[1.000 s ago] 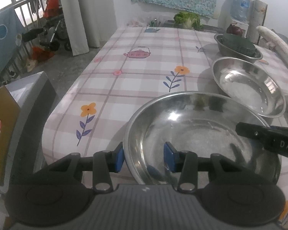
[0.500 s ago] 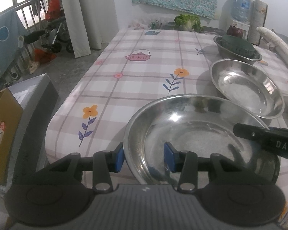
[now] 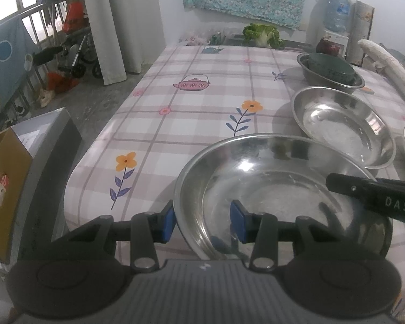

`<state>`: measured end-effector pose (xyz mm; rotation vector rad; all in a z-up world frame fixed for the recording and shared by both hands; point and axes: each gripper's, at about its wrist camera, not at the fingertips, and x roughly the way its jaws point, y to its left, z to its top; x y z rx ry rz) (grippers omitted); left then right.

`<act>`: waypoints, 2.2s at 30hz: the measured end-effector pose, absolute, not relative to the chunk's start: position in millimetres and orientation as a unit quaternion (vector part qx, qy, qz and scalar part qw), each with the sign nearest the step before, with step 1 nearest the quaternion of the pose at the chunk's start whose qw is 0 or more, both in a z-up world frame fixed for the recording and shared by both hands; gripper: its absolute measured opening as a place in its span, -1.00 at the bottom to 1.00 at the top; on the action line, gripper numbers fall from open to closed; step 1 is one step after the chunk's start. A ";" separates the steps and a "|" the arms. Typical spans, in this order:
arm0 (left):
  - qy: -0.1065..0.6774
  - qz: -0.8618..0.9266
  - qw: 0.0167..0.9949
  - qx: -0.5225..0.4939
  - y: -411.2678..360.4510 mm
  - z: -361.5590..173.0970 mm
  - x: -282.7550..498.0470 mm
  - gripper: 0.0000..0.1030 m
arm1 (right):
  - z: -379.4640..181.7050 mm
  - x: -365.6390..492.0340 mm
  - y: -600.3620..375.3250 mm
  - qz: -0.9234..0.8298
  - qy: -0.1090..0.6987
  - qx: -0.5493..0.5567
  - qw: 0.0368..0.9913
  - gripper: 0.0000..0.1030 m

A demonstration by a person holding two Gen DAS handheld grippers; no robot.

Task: Organize plates and bowls

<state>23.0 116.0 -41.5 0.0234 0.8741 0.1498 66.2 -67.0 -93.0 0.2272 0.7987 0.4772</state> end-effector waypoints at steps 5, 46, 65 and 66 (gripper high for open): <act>0.420 0.073 0.904 0.012 115.6 -38.9 22.5 -0.16 | -91.6 64.9 -68.1 0.231 0.382 0.110 0.888 -0.56; 0.385 0.051 0.921 0.021 89.5 -12.8 24.1 -0.16 | -69.5 55.4 -95.2 0.214 0.353 0.128 0.902 -0.56; 0.391 -0.035 0.919 0.029 23.8 -19.9 102.3 -0.16 | -64.4 91.0 -169.2 0.117 0.355 0.151 0.915 -0.50; 0.394 -0.036 0.918 0.030 21.0 -21.8 107.1 -0.16 | -65.8 94.5 -171.3 0.115 0.358 0.153 0.914 -0.48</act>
